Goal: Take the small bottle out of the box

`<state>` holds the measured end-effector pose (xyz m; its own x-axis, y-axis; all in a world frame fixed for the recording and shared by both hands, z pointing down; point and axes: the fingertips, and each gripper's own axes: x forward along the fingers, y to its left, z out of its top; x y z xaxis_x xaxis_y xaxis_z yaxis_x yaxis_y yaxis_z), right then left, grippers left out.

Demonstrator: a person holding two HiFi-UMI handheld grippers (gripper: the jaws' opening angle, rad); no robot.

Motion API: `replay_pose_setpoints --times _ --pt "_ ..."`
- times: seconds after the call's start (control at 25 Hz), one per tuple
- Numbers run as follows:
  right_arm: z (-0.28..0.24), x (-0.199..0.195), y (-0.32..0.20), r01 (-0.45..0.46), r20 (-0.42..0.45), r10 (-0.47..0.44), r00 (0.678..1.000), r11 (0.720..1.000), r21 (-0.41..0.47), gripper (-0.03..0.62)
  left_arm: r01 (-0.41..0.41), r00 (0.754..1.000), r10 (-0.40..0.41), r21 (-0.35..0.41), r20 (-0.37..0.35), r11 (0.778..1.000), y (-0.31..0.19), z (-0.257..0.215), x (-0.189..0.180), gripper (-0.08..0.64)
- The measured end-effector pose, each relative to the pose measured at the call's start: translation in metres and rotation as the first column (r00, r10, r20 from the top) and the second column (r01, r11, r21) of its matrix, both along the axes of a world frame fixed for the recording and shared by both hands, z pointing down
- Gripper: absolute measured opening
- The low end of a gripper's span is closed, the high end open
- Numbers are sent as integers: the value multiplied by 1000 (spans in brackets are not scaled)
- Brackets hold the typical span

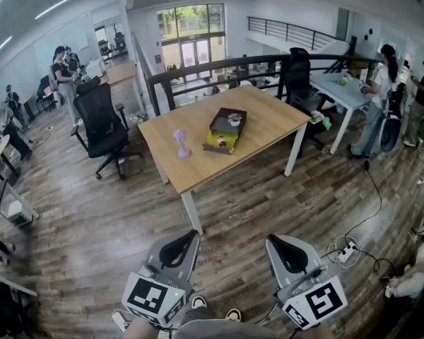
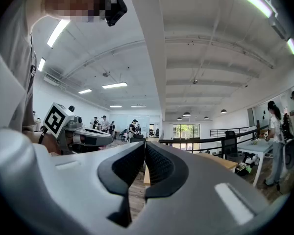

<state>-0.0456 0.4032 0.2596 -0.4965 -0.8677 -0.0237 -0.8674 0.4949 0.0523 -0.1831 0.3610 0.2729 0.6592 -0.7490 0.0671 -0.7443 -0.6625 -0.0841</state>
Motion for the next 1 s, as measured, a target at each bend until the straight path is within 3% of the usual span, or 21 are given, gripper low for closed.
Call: replay_pose_setpoints --times 0.16,0.8,1.0 --pt "-3 5 -2 -7 41 7 999 1000 3 15 3 1000 -3 2 -2 1000 -1 -1 2 0" --pt "-6 25 4 -37 29 36 999 999 6 15 -6 1000 7 39 -8 999 5 -17 21 0" --pt "-4 33 6 -43 40 43 998 999 13 15 55 998 -51 83 -46 995 5 -23 19 10"
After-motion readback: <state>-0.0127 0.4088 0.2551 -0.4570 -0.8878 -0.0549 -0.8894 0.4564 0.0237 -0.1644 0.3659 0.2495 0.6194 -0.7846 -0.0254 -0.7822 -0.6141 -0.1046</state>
